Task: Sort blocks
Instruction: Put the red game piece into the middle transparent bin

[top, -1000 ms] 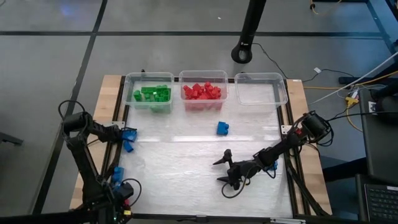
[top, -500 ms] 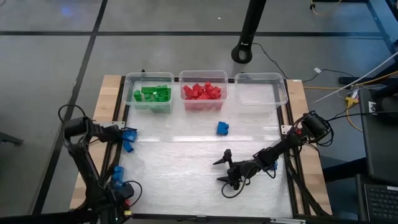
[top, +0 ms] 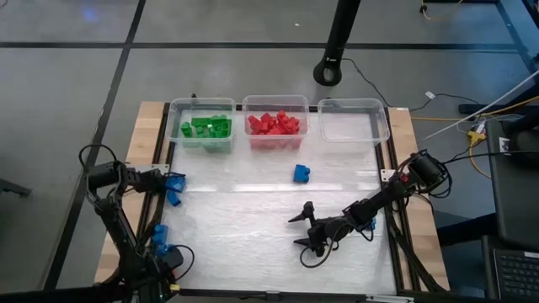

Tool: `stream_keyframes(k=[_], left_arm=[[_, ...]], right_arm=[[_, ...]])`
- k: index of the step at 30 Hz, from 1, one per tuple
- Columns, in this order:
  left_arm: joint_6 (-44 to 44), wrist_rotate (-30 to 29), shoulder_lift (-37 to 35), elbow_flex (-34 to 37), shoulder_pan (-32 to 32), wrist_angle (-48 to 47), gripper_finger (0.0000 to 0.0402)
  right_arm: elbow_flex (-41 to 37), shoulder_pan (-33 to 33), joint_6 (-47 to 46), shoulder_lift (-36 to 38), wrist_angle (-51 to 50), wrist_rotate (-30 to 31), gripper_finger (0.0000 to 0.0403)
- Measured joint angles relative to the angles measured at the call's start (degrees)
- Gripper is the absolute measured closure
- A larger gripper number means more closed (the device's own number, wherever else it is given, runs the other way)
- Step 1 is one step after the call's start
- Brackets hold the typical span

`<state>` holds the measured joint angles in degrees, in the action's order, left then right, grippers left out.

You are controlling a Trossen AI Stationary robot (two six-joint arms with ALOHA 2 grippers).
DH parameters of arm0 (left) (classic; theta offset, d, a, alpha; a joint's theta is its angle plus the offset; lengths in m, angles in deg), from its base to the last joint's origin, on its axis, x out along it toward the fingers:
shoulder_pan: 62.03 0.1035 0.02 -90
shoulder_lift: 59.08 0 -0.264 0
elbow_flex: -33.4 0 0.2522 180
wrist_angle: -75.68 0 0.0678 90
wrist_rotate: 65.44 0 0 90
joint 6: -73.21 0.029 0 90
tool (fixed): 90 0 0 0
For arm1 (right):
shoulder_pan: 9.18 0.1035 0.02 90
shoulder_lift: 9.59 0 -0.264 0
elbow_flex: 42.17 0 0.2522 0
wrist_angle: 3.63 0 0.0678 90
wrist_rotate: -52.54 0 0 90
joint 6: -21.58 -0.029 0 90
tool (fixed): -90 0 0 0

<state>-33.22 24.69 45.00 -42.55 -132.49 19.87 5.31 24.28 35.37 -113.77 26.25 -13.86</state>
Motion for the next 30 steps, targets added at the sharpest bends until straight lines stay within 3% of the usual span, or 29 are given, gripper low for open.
stream_keyframes(k=[2,5,13,20,30], left_arm=[[0.0,0.2,-0.1,0.0,0.4,0.0,0.0279],[1.1,0.2,-0.8,-0.2,1.6,0.3,0.0280],[11.7,-10.8,-6.2,-3.8,9.1,1.1,0.0280],[32.8,-26.2,-11.1,-5.6,21.8,1.4,0.0270],[73.0,-25.6,-12.4,-5.7,45.3,13.9,0.0270]], right_arm=[[0.0,0.0,0.0,0.0,0.0,0.0,0.0047],[0.0,0.0,0.0,0.0,0.0,0.0,0.0047],[0.0,-0.1,0.1,0.0,0.0,0.1,0.0047],[0.0,-0.1,0.1,0.0,0.0,0.3,0.0047],[0.0,-0.1,0.1,0.0,-0.1,0.2,0.0047]])
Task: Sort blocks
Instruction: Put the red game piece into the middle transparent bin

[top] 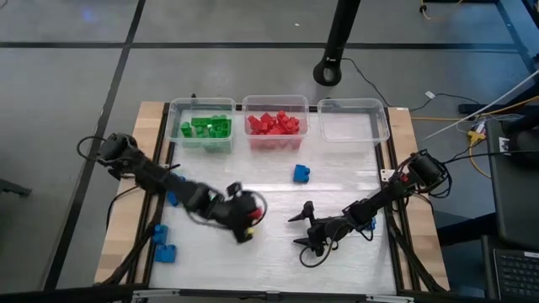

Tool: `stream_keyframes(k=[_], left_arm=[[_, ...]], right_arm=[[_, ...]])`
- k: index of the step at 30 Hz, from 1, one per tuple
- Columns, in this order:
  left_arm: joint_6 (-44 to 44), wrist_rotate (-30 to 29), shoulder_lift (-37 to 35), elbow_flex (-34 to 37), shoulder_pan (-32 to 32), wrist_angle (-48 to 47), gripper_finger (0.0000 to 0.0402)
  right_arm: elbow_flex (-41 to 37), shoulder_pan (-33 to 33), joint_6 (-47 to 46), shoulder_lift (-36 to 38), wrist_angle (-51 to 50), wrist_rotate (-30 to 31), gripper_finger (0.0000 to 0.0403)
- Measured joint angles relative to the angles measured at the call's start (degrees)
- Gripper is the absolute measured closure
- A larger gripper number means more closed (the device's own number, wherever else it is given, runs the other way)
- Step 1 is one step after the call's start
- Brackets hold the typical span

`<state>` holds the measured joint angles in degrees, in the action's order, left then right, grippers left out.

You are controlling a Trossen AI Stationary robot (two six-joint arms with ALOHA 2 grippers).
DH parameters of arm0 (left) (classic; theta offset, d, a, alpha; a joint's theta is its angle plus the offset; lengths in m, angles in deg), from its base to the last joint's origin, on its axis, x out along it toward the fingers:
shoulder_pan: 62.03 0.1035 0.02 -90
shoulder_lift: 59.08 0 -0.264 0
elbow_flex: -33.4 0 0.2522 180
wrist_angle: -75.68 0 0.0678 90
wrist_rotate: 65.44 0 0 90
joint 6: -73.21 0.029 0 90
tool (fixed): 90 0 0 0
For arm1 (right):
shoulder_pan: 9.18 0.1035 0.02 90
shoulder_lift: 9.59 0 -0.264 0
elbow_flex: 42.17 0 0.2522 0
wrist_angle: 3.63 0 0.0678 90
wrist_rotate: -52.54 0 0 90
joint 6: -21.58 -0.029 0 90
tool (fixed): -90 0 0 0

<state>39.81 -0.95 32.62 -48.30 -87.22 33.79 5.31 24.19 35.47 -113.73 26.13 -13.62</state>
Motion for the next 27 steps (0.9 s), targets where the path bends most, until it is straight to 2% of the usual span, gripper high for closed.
stream_keyframes(k=[7,13,20,27], left_arm=[[23.7,0.1,0.0,0.0,15.6,12.3,0.0270],[35.8,0.1,0.0,0.0,29.2,20.4,0.0270],[38.1,1.0,0.0,0.0,42.2,24.9,0.0263],[37.3,3.0,-0.2,0.0,49.2,24.7,0.0201]], right_arm=[[0.0,0.0,0.0,0.0,-1.4,0.0,0.0047],[0.0,-0.2,1.7,0.0,-3.6,1.3,0.0047],[0.0,-1.2,10.8,0.0,-2.7,8.6,0.0047],[0.0,-1.9,21.2,0.1,-2.2,16.7,0.0047]])
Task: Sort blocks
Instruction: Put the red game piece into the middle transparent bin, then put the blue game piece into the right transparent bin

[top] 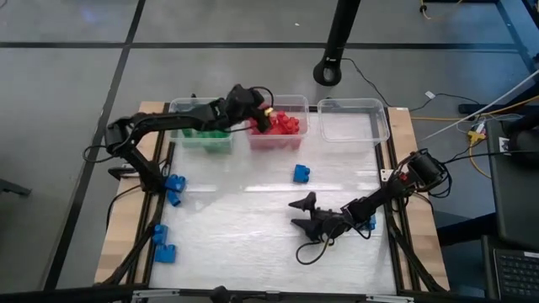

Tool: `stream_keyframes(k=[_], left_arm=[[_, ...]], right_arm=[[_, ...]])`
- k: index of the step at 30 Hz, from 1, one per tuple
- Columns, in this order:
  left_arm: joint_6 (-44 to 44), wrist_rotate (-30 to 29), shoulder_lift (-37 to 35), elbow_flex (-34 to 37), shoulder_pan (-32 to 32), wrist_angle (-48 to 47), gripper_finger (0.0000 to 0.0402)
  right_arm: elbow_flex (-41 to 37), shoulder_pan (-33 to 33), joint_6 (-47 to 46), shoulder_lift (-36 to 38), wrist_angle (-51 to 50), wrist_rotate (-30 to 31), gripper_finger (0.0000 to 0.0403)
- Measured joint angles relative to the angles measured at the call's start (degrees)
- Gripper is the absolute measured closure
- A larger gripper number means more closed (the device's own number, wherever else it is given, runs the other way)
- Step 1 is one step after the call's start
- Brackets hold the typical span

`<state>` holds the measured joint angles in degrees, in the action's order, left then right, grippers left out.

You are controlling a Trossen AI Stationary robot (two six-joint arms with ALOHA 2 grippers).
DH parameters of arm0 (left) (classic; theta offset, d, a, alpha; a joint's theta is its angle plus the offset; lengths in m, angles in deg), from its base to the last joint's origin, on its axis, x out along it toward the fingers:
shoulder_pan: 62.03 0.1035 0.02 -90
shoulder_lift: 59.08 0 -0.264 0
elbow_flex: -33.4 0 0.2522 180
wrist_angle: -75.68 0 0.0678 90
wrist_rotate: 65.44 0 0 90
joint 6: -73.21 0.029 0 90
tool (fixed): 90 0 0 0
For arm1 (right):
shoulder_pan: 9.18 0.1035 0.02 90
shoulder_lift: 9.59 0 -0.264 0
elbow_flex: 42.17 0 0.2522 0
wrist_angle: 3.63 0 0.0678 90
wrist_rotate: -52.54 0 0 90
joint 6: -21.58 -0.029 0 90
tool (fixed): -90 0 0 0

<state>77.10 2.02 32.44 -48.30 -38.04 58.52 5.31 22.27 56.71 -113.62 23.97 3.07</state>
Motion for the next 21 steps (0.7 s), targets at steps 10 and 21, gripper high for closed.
stream_keyframes(k=[10,21], left_arm=[[-1.0,6.9,-9.2,2.4,-7.4,-5.9,0.0168],[-11.5,2.5,-29.8,30.5,-25.3,11.3,0.0167]], right_arm=[[0.0,-0.5,5.9,8.1,-1.3,4.7,0.0047],[0.0,-9.3,-10.5,25.5,-23.7,-8.7,0.0047]])
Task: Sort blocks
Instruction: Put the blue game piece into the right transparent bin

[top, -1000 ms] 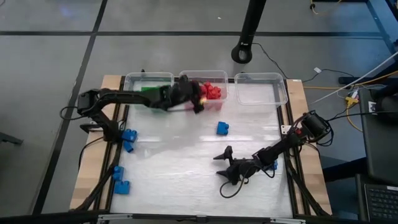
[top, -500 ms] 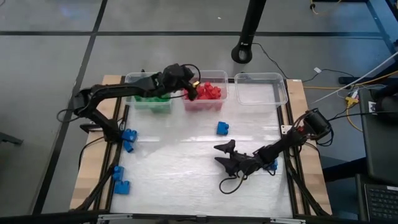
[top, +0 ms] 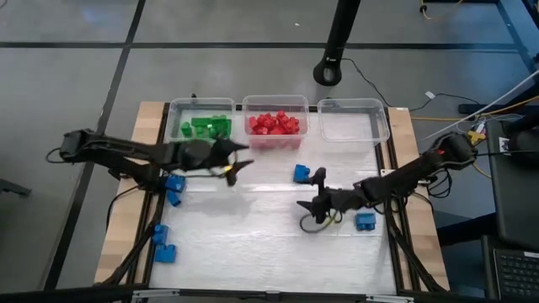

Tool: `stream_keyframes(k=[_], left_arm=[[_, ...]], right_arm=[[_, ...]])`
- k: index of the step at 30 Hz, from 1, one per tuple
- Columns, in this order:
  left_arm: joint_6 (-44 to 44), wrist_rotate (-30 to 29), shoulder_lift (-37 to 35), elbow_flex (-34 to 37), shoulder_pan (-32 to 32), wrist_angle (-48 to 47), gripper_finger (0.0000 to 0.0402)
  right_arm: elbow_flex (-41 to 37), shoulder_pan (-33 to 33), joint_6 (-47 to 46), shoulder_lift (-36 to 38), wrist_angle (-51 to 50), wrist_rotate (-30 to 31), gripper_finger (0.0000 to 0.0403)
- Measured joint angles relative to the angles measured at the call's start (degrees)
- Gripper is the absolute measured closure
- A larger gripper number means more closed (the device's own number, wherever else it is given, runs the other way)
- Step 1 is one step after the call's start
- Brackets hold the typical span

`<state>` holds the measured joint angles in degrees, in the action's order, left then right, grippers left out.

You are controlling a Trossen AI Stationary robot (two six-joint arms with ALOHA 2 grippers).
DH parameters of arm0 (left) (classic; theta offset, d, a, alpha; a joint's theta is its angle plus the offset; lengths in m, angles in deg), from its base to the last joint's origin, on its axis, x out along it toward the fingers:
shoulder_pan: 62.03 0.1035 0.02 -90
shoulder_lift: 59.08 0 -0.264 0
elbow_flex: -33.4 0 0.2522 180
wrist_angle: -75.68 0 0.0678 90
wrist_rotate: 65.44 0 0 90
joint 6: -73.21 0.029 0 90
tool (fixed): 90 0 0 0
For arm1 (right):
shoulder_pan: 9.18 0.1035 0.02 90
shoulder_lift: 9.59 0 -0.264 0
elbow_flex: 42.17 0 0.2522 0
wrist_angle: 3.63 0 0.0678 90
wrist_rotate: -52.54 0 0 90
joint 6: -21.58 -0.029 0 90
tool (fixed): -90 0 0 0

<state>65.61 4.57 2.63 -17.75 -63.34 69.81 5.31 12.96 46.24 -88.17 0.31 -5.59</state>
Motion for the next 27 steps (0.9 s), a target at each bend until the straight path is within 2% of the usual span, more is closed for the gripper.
stream_keyframes(k=[4,10,12,14,17,22,24,27], left_arm=[[-4.4,-0.1,-3.4,10.2,-4.8,10.7,0.0167],[-8.6,-2.7,-3.1,21.3,-9.9,27.0,0.0167],[-9.7,-4.0,-2.6,23.9,-11.3,30.0,0.0166],[-9.8,-4.9,-2.6,25.3,-12.2,31.5,0.0166],[-9.4,-5.9,-2.7,25.7,-12.4,32.4,0.0166],[-8.4,-6.1,-2.7,25.7,-12.5,31.8,0.0166],[-8.3,-6.1,-2.7,25.7,-12.6,31.7,0.0166],[-8.2,-6.1,-2.7,25.7,-12.9,31.7,0.0166]], right_arm=[[0.0,-3.9,-0.4,0.6,-0.1,-7.9,0.0047],[0.0,-5.4,-3.6,0.6,0.0,-10.4,0.0047],[0.0,-5.3,-1.7,0.6,0.1,-11.1,0.0047],[0.0,-5.5,2.6,0.6,0.1,-10.3,0.0047],[0.0,-5.7,1.9,0.6,0.6,-7.2,0.0047],[0.0,-6.5,4.0,0.3,1.7,-5.8,0.0045],[0.4,-7.2,4.1,0.3,0.9,-3.0,0.0034],[2.4,-9.5,2.6,-0.3,-2.8,-1.9,0.0009]])
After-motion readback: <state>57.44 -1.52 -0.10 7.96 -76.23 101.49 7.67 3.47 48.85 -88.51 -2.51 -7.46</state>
